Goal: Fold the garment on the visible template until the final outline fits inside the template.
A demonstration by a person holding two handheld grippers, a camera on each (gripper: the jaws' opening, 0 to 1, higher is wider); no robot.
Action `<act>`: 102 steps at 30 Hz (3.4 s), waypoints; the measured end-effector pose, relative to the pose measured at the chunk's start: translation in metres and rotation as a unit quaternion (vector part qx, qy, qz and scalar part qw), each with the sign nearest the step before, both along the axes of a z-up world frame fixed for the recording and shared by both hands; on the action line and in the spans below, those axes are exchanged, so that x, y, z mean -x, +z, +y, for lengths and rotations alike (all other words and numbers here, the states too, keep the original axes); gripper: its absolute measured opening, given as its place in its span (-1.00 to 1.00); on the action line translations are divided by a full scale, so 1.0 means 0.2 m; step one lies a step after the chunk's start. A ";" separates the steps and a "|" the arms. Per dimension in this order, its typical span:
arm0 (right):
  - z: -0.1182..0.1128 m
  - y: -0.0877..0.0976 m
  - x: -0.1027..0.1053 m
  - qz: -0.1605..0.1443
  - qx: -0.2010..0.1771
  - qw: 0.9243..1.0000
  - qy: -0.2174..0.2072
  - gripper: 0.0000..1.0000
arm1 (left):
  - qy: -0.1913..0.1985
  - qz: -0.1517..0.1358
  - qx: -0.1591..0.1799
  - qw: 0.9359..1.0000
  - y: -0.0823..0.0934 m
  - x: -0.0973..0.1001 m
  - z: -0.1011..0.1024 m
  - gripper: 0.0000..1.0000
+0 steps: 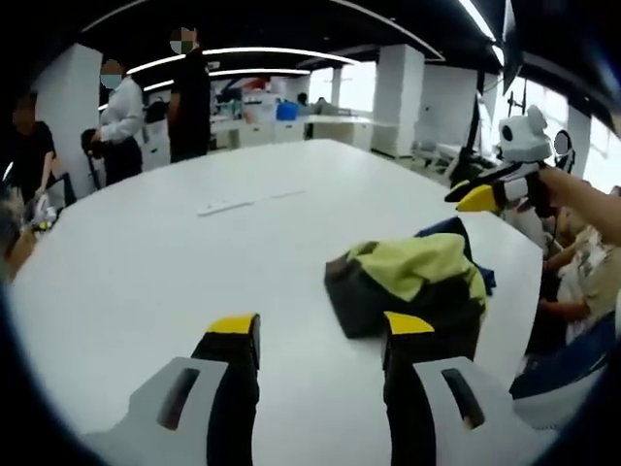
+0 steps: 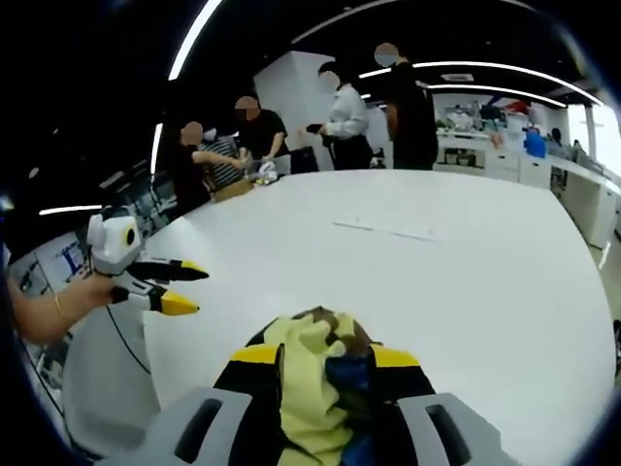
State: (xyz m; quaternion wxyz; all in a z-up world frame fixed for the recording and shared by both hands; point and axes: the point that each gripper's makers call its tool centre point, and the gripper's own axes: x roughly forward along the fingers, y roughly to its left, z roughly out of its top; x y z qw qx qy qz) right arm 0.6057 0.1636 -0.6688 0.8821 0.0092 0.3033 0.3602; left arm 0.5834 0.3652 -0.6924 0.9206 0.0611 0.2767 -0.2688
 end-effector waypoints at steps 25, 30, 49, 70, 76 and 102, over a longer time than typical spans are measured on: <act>0.10 -0.30 -0.08 0.073 0.094 0.993 -0.004 -0.61 | -0.034 0.066 -0.022 0.997 -0.35 -0.18 -0.21 -0.28; 0.07 -0.33 -0.07 0.078 0.115 0.990 -0.021 -0.73 | -0.027 0.076 -0.026 0.996 -0.41 -0.19 -0.23 -0.35; 0.06 -0.38 -0.05 0.088 0.139 0.986 -0.038 -0.91 | -0.017 0.078 -0.034 0.996 -0.44 -0.11 -0.30 -0.75; 0.05 -0.33 -0.07 0.075 0.126 0.988 -0.051 -1.00 | 0.037 0.082 -0.066 0.994 -0.46 -0.14 -0.27 -1.00; 0.01 -0.30 -0.09 0.064 0.123 0.989 -0.059 -1.00 | 0.029 0.061 -0.055 0.996 -0.42 -0.13 -0.27 -1.00; -0.12 0.02 -0.28 -0.032 0.094 0.992 -0.081 -1.00 | 0.055 -0.097 -0.013 0.994 0.22 -0.31 -0.17 -1.00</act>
